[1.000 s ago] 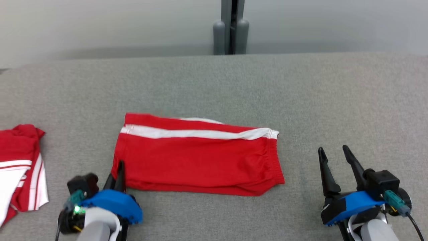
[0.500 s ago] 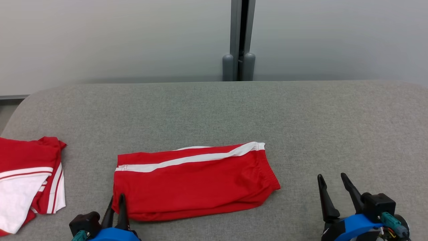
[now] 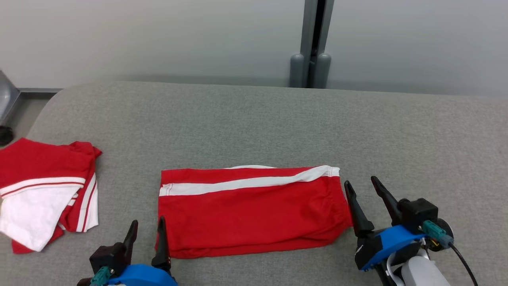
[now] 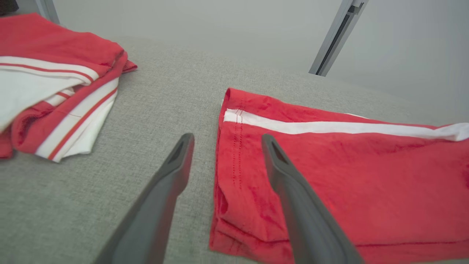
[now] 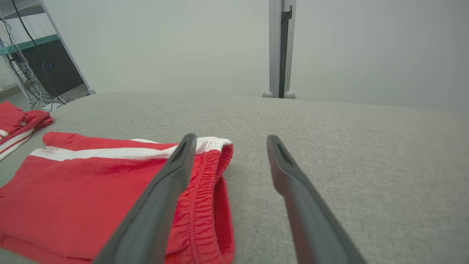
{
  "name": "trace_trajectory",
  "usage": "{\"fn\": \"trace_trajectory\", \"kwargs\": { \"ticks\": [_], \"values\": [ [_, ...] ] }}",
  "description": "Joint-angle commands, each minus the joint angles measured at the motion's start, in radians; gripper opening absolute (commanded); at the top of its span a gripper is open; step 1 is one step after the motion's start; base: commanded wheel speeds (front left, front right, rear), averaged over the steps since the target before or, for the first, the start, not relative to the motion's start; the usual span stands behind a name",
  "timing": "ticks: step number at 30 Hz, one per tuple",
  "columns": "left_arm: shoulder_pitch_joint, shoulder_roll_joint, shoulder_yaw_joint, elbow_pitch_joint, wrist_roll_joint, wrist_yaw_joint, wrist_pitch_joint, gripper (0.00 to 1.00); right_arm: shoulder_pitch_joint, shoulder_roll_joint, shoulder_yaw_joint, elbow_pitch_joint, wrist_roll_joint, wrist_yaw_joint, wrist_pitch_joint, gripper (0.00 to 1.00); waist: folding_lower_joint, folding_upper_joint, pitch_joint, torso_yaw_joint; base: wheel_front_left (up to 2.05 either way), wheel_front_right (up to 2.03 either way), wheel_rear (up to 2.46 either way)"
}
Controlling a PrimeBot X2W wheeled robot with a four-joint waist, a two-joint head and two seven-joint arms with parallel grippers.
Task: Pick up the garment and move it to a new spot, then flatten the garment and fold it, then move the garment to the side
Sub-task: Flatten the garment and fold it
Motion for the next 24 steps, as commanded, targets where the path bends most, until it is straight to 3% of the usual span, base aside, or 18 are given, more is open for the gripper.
{"fn": "trace_trajectory", "kwargs": {
  "ticks": [1,8,14,15,18,19,20,21,24],
  "values": [
    [-0.017,-0.001,-0.011,-0.001,0.001,-0.002,0.0,1.0,-0.02,-0.001,0.009,0.028,0.002,0.0,-0.003,1.0,0.0001,0.0,0.018,0.029,0.0,0.0,0.0],
    [-0.019,-0.001,-0.021,0.006,0.013,-0.007,0.0,1.0,-0.068,-0.001,0.022,0.224,0.01,0.0,-0.003,1.0,0.0001,0.0,0.038,0.089,0.0,0.0,0.0],
    [-0.019,-0.001,-0.004,0.02,0.002,-0.009,0.0,1.0,-0.073,-0.001,0.025,0.359,0.068,0.0,0.0,1.0,0.0001,0.0,0.051,0.101,0.0,0.0,0.0],
    [-0.02,-0.001,-0.001,0.02,0.004,-0.009,0.0,1.0,-0.07,-0.001,0.027,0.37,0.082,0.0,0.001,0.93,0.0001,0.0,0.054,0.1,0.0,0.0,0.0],
    [-0.023,-0.001,0.003,0.021,0.008,-0.011,0.0,1.0,-0.055,-0.001,0.043,0.376,0.132,-0.001,0.003,0.42,0.0001,0.0,0.059,0.093,0.0,0.0,0.0],
    [-0.023,-0.001,0.003,0.021,0.008,-0.011,0.0,1.0,-0.055,-0.001,0.043,0.376,0.132,-0.001,0.003,0.42,0.0001,0.0,0.059,0.093,0.0,0.0,0.0],
    [-0.023,-0.001,0.004,0.022,0.009,-0.01,0.0,1.0,-0.05,-0.001,0.047,0.373,0.151,-0.001,0.003,0.12,0.0001,0.0,0.06,0.09,0.0,0.0,0.0],
    [-0.025,-0.001,0.004,0.023,0.012,-0.011,0.0,1.0,-0.04,-0.001,0.05,0.361,0.179,-0.001,0.003,0.0,0.0001,0.0,0.06,0.083,0.0,0.0,0.0],
    [-0.027,-0.001,0.002,0.022,0.011,-0.011,0.0,1.0,-0.035,-0.001,0.038,0.34,0.202,-0.001,0.003,0.0,0.0001,0.0,0.058,0.075,0.0,0.0,0.0]
  ]
}}
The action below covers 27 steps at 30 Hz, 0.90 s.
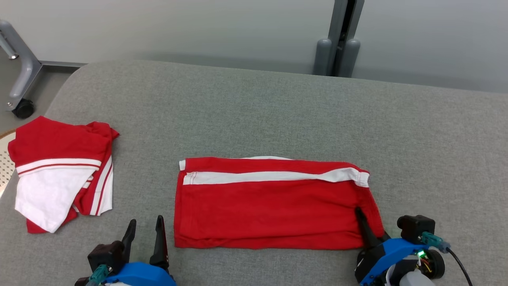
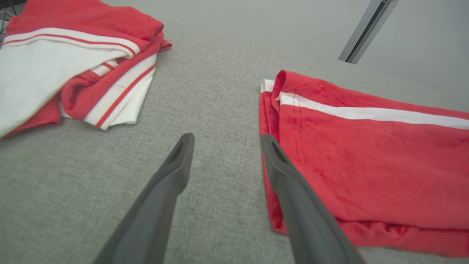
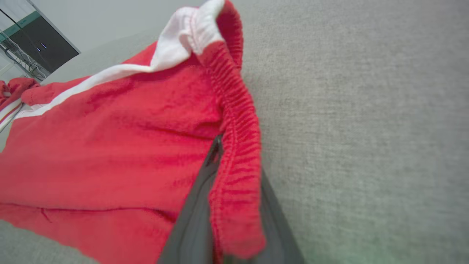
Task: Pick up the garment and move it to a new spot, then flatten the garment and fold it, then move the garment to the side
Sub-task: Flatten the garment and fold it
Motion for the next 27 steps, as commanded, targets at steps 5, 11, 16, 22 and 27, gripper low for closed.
{"fn": "trace_trajectory", "kwargs": {
  "ticks": [5,11,16,22,27],
  "values": [
    [-0.005,-0.001,-0.002,-0.004,0.008,-0.001,0.0,1.0,0.048,-0.008,-0.063,-0.021,0.065,-0.002,0.005,0.0,0.0,0.0,-0.012,-0.024,0.0,0.0,0.0],
    [0.013,-0.001,0.004,-0.001,0.015,-0.001,0.0,1.0,0.05,-0.006,-0.24,-0.062,0.018,-0.002,0.004,0.0,0.0,0.0,-0.028,-0.07,0.0,0.0,0.0],
    [0.019,-0.001,-0.01,0.006,0.014,-0.004,0.0,1.0,0.046,-0.005,-0.363,-0.104,-0.052,-0.001,0.004,0.0,0.0,0.0,-0.037,-0.099,0.0,0.0,0.0],
    [0.02,-0.001,-0.034,0.021,0.005,-0.005,0.0,1.0,0.025,-0.003,-0.223,-0.156,0.006,-0.001,0.004,0.0,0.0,0.0,-0.052,-0.105,0.0,0.0,0.0],
    [0.026,-0.001,-0.048,0.028,-0.002,-0.002,0.0,1.0,0.019,-0.004,-0.026,-0.198,0.057,-0.001,0.004,0.0,0.0,0.0,-0.063,-0.072,0.0,0.0,0.0]
  ]
}}
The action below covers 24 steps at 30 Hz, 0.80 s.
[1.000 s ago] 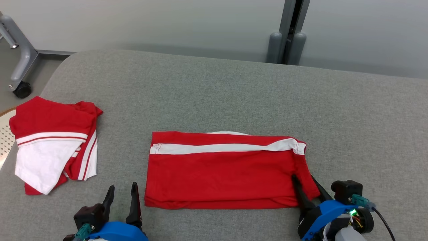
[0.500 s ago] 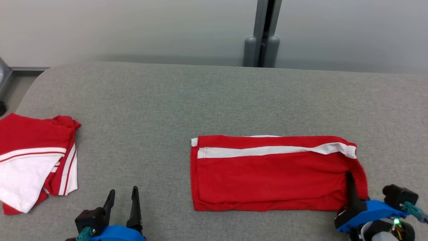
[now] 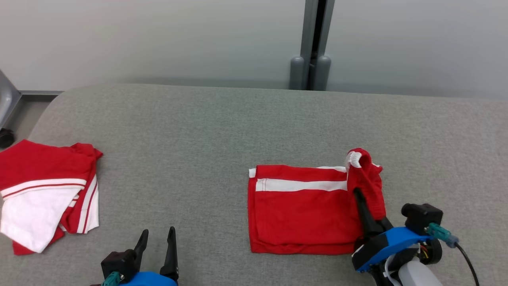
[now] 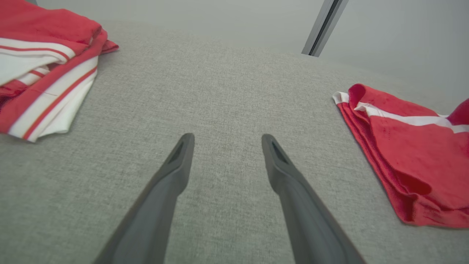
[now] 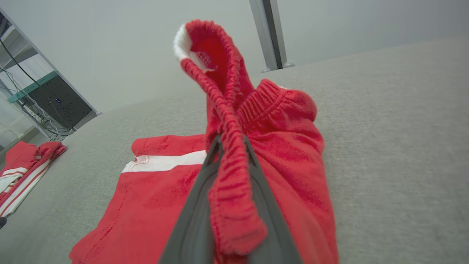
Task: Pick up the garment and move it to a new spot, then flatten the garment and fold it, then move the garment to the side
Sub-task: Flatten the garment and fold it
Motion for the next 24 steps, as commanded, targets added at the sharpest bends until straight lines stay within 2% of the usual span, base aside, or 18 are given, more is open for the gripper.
{"fn": "trace_trajectory", "kwargs": {
  "ticks": [1,5,13,14,15,16,20,24],
  "values": [
    [0.008,0.0,0.0,0.0,-0.003,0.002,0.0,1.0,-0.015,-0.004,0.025,-0.006,0.008,0.0,0.0,0.0,-0.0001,0.0,0.001,0.013,0.0,0.0,0.0],
    [0.012,0.0,-0.008,0.004,-0.005,0.006,0.0,1.0,-0.035,-0.003,0.108,0.013,0.014,0.0,0.0,0.0,-0.0001,0.0,-0.004,0.067,0.0,0.0,0.0],
    [0.018,0.0,-0.002,0.004,-0.005,0.007,0.0,1.0,-0.093,-0.003,0.2,0.11,-0.018,0.0,0.0,0.0,-0.0001,0.0,0.003,0.176,0.0,0.0,0.0],
    [0.021,0.0,0.001,0.003,-0.004,0.007,0.0,1.0,-0.099,-0.003,0.211,0.114,-0.019,0.0,0.0,0.2,-0.0001,0.0,0.004,0.182,0.0,0.0,0.0],
    [0.023,0.0,0.004,0.003,-0.004,0.007,0.0,1.0,-0.105,-0.003,0.223,0.115,-0.02,0.0,-0.001,0.55,-0.0001,0.0,0.005,0.187,0.0,0.0,0.0],
    [0.025,0.0,0.008,0.001,-0.003,0.007,0.0,1.0,-0.106,-0.003,0.234,0.116,-0.019,0.0,0.0,1.0,-0.0001,0.0,0.006,0.19,0.0,0.0,0.0],
    [0.03,0.0,0.016,-0.011,-0.011,0.004,0.0,1.0,-0.106,-0.004,0.273,0.085,-0.042,0.0,0.0,1.0,-0.0001,0.0,0.003,0.181,0.0,0.0,0.0],
    [0.033,0.0,0.014,-0.029,-0.013,0.006,0.0,1.0,-0.071,-0.004,0.291,0.043,-0.064,0.0,0.0,1.0,-0.0001,0.0,-0.01,0.142,0.0,0.0,0.0]
  ]
}}
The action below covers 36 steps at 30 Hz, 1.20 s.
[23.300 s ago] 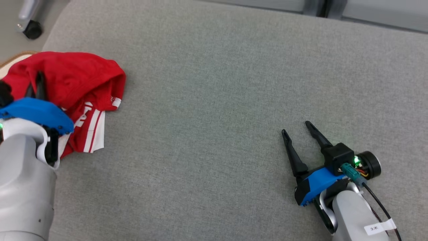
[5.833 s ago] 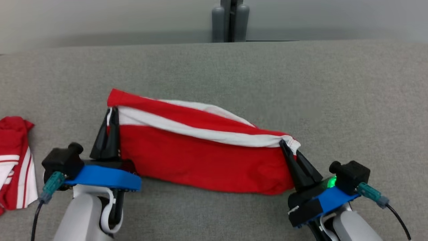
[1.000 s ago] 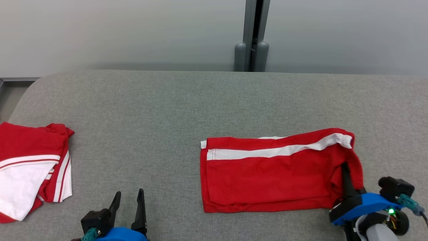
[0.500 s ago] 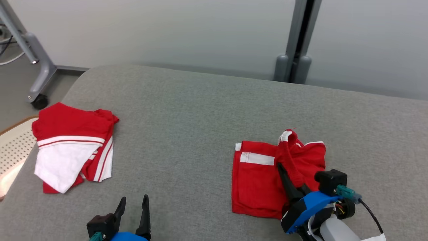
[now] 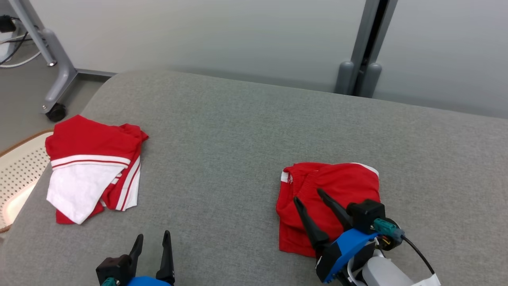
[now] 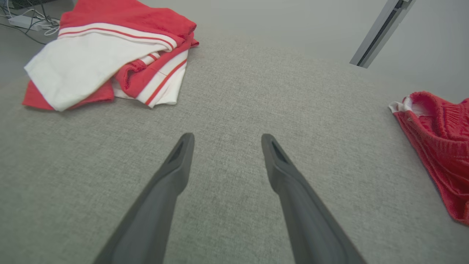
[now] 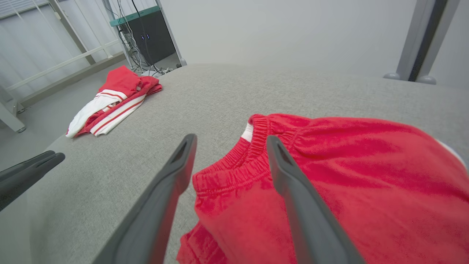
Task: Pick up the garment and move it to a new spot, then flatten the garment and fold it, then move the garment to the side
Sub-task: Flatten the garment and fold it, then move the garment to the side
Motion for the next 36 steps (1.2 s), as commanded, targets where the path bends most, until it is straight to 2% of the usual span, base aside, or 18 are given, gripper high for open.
{"fn": "trace_trajectory", "kwargs": {
  "ticks": [1,8,13,16,27,36],
  "values": [
    [0.002,-0.001,-0.005,-0.01,-0.001,-0.001,0.0,1.0,0.023,-0.004,-0.009,-0.015,-0.011,0.0,0.0,1.0,0.0001,0.0,-0.014,-0.024,0.0,0.0,0.0],
    [-0.006,-0.001,-0.03,-0.073,0.033,0.005,0.0,1.0,0.107,-0.004,-0.184,-0.106,-0.168,0.0,-0.001,1.0,0.0001,0.0,-0.039,-0.11,0.0,0.0,0.0],
    [0.015,0.0,-0.042,-0.108,0.059,0.011,0.0,1.0,0.191,-0.004,-0.318,-0.158,-0.211,0.0,0.0,1.0,0.0001,0.0,-0.055,-0.167,0.0,0.0,0.0],
    [0.031,-0.001,-0.049,-0.116,0.069,0.011,0.0,1.0,0.228,-0.004,-0.363,-0.172,-0.22,0.0,0.0,1.0,0.0001,0.0,-0.062,-0.184,0.0,0.0,0.0],
    [0.079,0.0,-0.077,-0.125,0.086,0.021,0.0,1.0,0.302,-0.004,-0.4,-0.161,-0.208,0.0,0.0,1.0,0.0001,0.0,-0.072,-0.207,0.0,0.0,0.0],
    [0.059,-0.001,-0.083,-0.127,0.094,0.018,0.0,1.0,0.244,-0.004,-0.382,-0.135,-0.193,0.0,0.0,1.0,0.0001,0.0,-0.057,-0.183,0.0,0.0,0.0]
  ]
}}
